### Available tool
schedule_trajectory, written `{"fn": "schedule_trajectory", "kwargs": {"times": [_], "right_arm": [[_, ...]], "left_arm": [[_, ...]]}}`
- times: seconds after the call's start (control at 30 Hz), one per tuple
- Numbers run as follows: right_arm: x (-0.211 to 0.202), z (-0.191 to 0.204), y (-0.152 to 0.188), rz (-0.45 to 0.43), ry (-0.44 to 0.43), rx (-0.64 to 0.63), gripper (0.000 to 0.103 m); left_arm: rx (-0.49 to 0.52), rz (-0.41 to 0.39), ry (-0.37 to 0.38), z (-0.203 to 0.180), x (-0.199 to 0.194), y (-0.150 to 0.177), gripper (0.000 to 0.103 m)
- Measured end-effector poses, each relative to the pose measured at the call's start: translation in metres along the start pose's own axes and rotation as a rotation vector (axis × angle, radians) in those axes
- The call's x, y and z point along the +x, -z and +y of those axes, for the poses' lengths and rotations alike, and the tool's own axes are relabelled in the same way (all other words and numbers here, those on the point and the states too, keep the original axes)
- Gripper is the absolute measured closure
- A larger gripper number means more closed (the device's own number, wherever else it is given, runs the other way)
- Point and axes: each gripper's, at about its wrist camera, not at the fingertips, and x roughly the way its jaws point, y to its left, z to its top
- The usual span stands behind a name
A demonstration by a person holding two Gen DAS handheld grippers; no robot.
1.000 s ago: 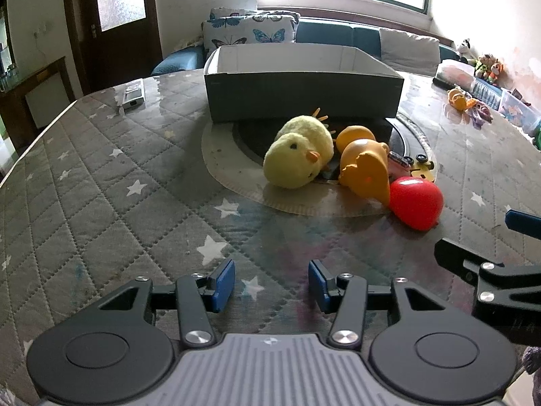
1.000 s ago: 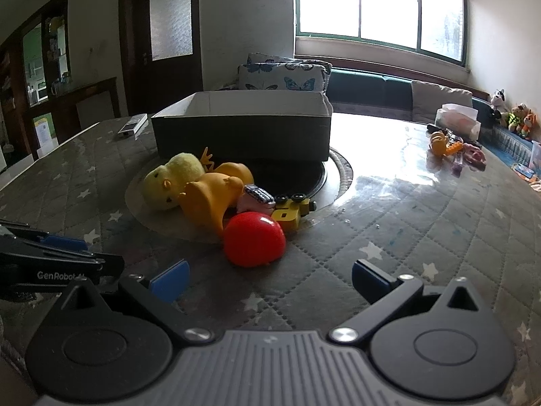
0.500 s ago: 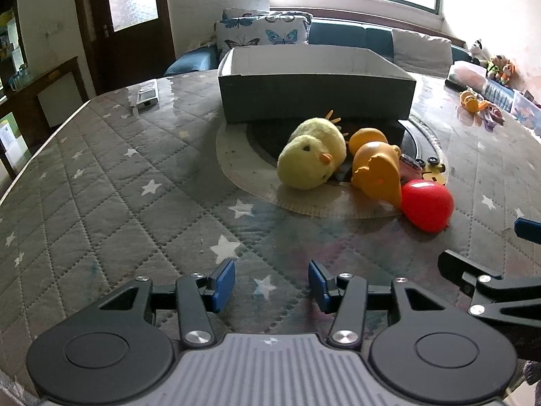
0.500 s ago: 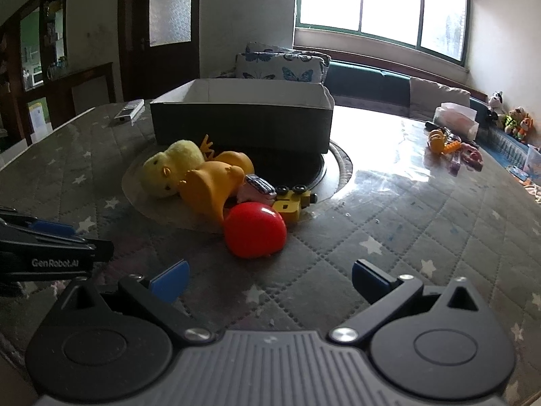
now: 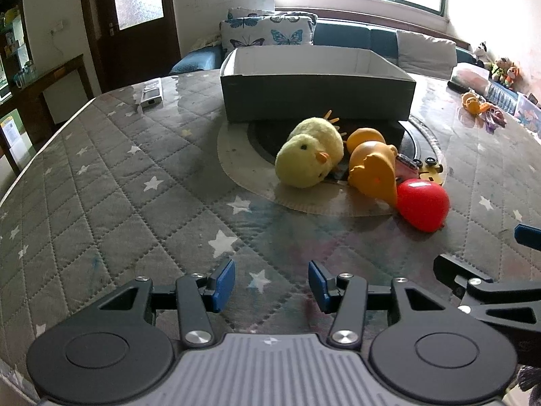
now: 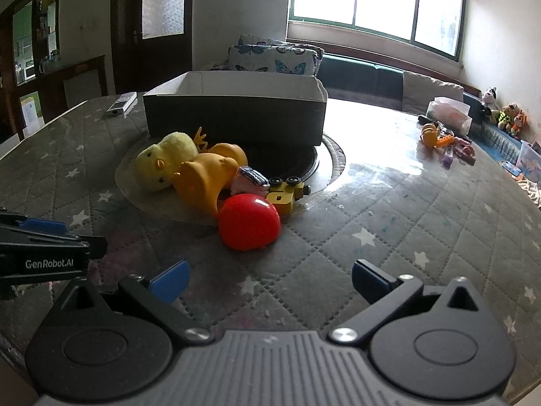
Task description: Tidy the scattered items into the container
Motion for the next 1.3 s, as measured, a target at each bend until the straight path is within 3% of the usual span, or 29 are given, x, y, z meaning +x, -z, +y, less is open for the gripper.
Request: {"fn": "schedule_trajectory", "kwargs": {"times": [1.3], "right_arm": [[0.0051,-0.0009,-0.0085,0.005,-0.008,0.014,0.0]], "left_arm": [[-0.009,0.007,-0.006,-0.0037,0.0042,-0.0081,0.051]]}}
